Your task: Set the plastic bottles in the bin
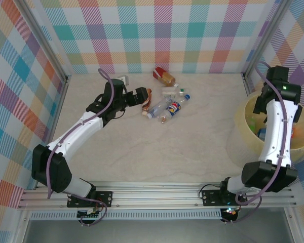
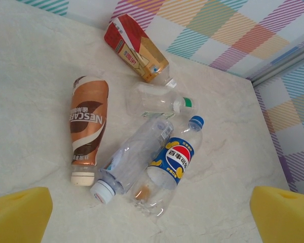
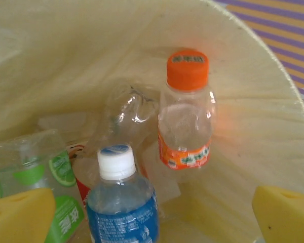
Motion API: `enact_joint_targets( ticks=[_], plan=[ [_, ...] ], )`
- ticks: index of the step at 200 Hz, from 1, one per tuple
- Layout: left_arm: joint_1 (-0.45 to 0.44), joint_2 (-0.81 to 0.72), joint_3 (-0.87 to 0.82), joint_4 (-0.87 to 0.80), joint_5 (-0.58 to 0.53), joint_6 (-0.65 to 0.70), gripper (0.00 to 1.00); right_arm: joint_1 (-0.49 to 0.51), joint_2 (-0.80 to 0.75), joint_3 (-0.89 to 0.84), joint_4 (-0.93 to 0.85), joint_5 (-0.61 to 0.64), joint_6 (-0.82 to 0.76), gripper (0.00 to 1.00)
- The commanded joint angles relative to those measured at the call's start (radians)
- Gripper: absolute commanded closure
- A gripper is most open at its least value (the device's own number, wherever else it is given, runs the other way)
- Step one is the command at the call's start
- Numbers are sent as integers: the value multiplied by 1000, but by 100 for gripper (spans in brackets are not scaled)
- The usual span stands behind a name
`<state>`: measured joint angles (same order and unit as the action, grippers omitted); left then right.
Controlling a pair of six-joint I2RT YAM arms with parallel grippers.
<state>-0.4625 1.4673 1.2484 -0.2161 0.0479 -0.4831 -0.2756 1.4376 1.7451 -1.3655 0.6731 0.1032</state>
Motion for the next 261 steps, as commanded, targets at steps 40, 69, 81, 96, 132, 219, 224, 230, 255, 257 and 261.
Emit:
enact_joint_targets(
  ticks=[40, 69, 81, 96, 132, 219, 224, 230, 255, 257, 261],
  plan=[
    [-5, -14, 10, -29, -32, -2, 0, -7, -69, 14, 43, -28, 65, 0],
    [-5, 21, 17, -37, -30, -16, 0, -4, -127, -13, 119, -142, 75, 0],
    [-5, 40, 26, -49, -30, -20, 0, -2, -161, -24, 164, -213, 82, 0],
    [-5, 66, 43, -84, -31, -20, 0, 1, -214, -56, 239, -312, 94, 0],
    [-3, 119, 68, -123, -37, -21, 0, 19, -341, -168, 432, -608, 148, 0],
    [5, 282, 153, -234, -86, -40, 0, 311, -451, -480, 1014, -1167, 322, 0],
    [8, 292, 160, -239, -85, -40, 0, 328, -447, -497, 1037, -1166, 324, 0],
    [8, 306, 168, -246, -86, -41, 0, 337, -442, -508, 1054, -1167, 327, 0],
    [23, 391, 237, -297, -94, -28, 0, 355, -414, -534, 1060, -1170, 332, 0],
    [25, 399, 243, -302, -93, -27, 0, 355, -412, -534, 1057, -1170, 333, 0],
    [30, 415, 257, -309, -90, -24, 0, 355, -409, -535, 1053, -1169, 334, 0]
  ],
)
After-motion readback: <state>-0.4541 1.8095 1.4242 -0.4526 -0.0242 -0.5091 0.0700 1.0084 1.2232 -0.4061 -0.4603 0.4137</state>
